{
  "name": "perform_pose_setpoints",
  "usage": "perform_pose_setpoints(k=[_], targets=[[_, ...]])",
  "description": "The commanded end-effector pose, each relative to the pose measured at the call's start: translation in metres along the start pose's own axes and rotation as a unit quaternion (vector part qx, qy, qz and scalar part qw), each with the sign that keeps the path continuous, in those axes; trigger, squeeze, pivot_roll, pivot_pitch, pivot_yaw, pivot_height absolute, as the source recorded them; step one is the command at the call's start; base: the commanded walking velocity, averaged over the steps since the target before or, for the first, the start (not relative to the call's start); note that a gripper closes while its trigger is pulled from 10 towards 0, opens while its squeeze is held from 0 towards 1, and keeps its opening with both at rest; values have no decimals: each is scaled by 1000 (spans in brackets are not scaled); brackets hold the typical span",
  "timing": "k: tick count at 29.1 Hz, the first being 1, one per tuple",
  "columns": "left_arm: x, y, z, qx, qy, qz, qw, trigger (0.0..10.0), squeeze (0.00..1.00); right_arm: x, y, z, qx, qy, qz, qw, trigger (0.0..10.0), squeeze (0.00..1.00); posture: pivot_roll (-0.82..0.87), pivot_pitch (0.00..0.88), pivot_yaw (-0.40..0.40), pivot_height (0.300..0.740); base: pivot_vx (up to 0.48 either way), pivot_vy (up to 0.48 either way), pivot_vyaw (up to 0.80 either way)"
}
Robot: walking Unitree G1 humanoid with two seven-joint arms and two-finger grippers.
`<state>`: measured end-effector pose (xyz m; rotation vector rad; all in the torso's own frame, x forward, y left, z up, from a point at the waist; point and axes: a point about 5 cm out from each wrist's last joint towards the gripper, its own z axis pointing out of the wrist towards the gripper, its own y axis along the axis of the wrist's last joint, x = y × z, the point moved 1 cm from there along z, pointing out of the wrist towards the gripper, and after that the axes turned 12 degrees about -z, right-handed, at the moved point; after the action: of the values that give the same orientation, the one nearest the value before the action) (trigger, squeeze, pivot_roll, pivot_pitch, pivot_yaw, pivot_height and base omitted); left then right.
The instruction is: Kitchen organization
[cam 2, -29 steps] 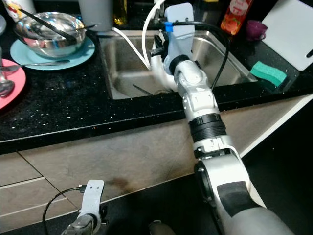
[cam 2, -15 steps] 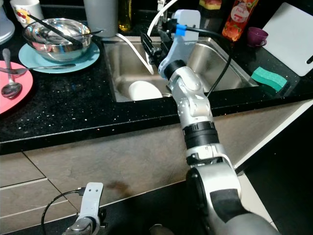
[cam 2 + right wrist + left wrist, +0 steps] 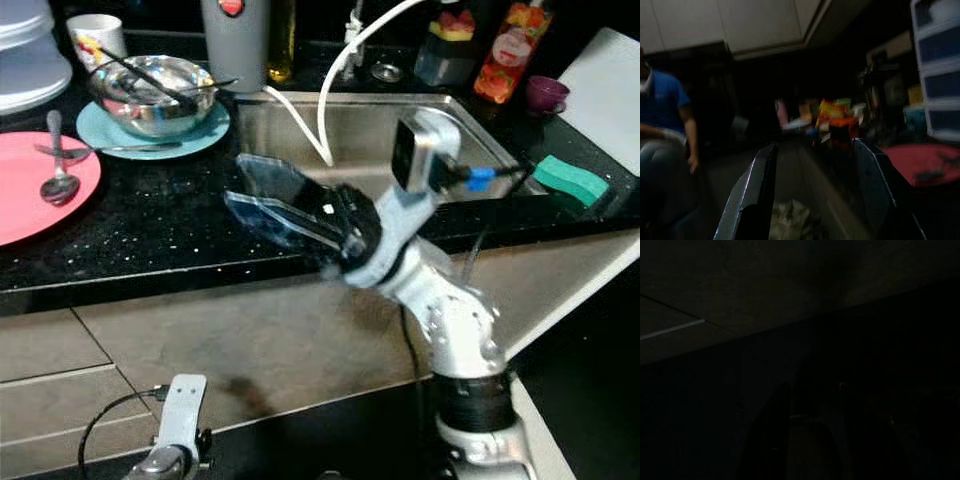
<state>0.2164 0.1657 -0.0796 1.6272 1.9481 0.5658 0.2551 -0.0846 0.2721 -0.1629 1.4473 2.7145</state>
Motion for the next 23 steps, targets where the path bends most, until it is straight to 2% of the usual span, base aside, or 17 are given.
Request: perform_pose_setpoints(k=[1, 2, 3, 6, 7, 8, 9, 10, 11, 12, 14, 16, 17, 19, 20, 22, 23], targets=[[-3, -7, -1, 11, -14, -4, 1000, 10000, 0, 9, -2, -7, 28, 19, 9, 999, 10000, 0, 79, 77, -73, 740, 0, 0, 0], [-5, -6, -1, 15, -37, 22, 999, 10000, 0, 18, -6, -23, 59, 24, 30, 998, 10000, 0, 77, 79, -73, 740, 0, 0, 0], [-5, -6, -1, 15, -37, 22, 999, 10000, 0, 18, -6, -23, 59, 24, 30, 998, 10000, 0, 77, 79, -73, 740, 0, 0, 0], [-7, -4, -1, 18, -51, 49, 997, 10000, 0, 25, -14, -37, 111, 19, 35, 993, 10000, 0, 78, 79, -71, 740, 0, 0, 0], [-7, -4, -1, 20, -57, 67, 996, 10000, 0, 30, -26, -58, 178, 10, 43, 983, 10000, 0, 78, 79, -68, 740, 0, 0, 0], [-7, -4, -1, 20, -58, 71, 996, 10000, 0, 30, -32, -69, 209, -3, 45, 977, 10000, 0, 81, 78, -66, 740, 0, 0, 0], [-7, -4, -1, 20, -58, 71, 996, 10000, 0, 30, -32, -69, 209, -3, 45, 977, 10000, 0, 81, 78, -66, 740, 0, 0, 0], [-7, -4, -1, 20, -58, 72, 995, 10000, 0, 29, -38, -83, 240, -22, 51, 969, 10000, 0, 81, 78, -66, 740, 0, 0, 0], [-7, -4, -1, 20, -58, 72, 995, 10000, 0, 29, -38, -83, 240, -22, 51, 969, 10000, 0, 81, 78, -66, 740, 0, 0, 0], [-6, -4, -1, 20, -59, 77, 995, 10000, 0, 25, -52, -115, 308, -72, 63, 947, 10000, 0, 78, 78, -62, 740, 0, 0, 0], [-7, -3, -1, 19, -64, 87, 994, 10000, 0, 26, -69, -150, 380, -121, 79, 914, 10000, 0, 77, 79, -59, 740, 0, 0, 0], [-7, -3, -1, 20, -69, 98, 993, 10000, 0, 27, -82, -174, 425, -162, 86, 886, 10000, 0, 78, 81, -59, 740, 0, 0, 0], [-6, -3, -1, 20, -70, 102, 992, 10000, 0, 28, -86, -182, 436, -177, 89, 878, 10000, 0, 78, 81, -59, 740, 0, 0, 0], [-6, -2, -1, 21, -75, 115, 990, 10000, 0, 29, -105, -208, 482, -232, 97, 839, 10000, 0, 80, 80, -58, 740, 0, 0, 0], [-6, -2, -1, 21, -75, 115, 990, 10000, 0, 29, -105, -208, 482, -232, 97, 839, 10000, 0, 80, 80, -58, 740, 0, 0, 0], [-6, -2, -1, 20, -75, 125, 989, 10000, 0, 34, -123, -233, 533, -278, 99, 793, 10000, 0, 88, 77, -57, 740, 0, 0, 0], [-6, -1, -1, 18, -72, 133, 988, 10000, 0, 38, -135, -250, 568, -316, 103, 753, 10000, 0, 91, 74, -56, 740, 0, 0, 0]])
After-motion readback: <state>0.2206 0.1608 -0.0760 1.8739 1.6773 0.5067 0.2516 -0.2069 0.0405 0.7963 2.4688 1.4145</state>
